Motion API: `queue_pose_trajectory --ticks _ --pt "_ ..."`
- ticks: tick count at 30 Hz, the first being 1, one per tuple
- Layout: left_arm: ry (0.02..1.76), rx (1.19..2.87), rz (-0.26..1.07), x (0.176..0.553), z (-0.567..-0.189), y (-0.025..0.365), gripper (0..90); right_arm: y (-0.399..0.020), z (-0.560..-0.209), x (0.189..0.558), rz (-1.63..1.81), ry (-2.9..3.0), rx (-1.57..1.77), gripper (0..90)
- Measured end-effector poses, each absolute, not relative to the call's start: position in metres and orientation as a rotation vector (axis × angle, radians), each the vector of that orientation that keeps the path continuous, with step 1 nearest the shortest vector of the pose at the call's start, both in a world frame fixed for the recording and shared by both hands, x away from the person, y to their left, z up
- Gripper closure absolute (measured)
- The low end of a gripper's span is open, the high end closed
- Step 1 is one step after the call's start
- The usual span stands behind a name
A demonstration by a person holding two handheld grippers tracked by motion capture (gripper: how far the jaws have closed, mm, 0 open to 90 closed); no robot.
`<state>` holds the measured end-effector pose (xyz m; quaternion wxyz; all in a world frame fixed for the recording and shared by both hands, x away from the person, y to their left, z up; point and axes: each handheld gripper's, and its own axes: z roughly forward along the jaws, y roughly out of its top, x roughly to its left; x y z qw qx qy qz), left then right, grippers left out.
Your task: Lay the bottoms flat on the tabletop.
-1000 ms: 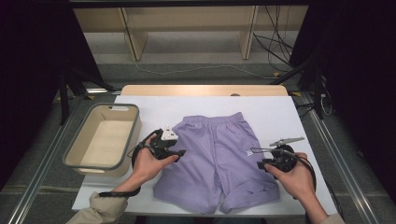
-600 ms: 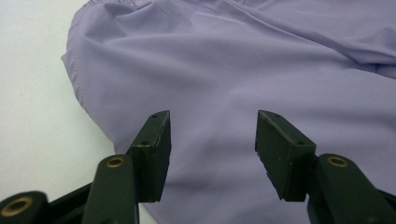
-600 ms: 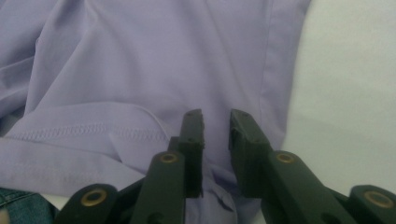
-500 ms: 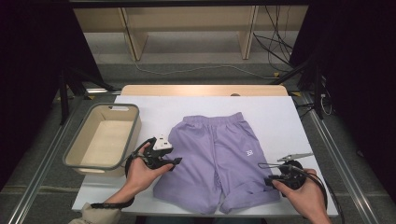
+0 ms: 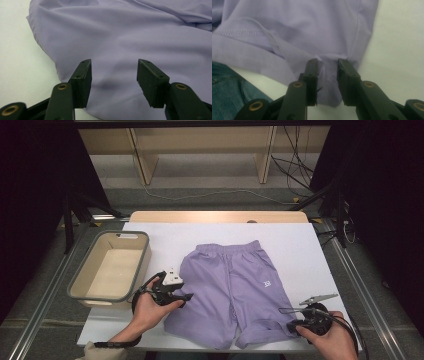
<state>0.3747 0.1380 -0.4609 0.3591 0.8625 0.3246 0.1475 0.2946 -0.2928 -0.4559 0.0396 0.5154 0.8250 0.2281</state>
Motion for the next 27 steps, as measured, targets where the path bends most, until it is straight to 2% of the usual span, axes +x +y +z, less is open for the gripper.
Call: queue_pose_trajectory --ticks 18,21,27 --pt "0.838 2.219 0.382 0.373 -0.461 0.139 45.2 -0.292 -0.457 0.280 0.564 2.533 1.554 66.4" --pt "0.838 2.218 0.385 0.373 -0.461 0.139 45.0 -0.293 -0.457 0.279 0.559 2.524 1.567 70.3" --pt "0.836 2.218 0.387 0.373 -0.461 0.139 44.9 -0.294 -0.458 0.278 0.543 2.541 1.569 85.1"
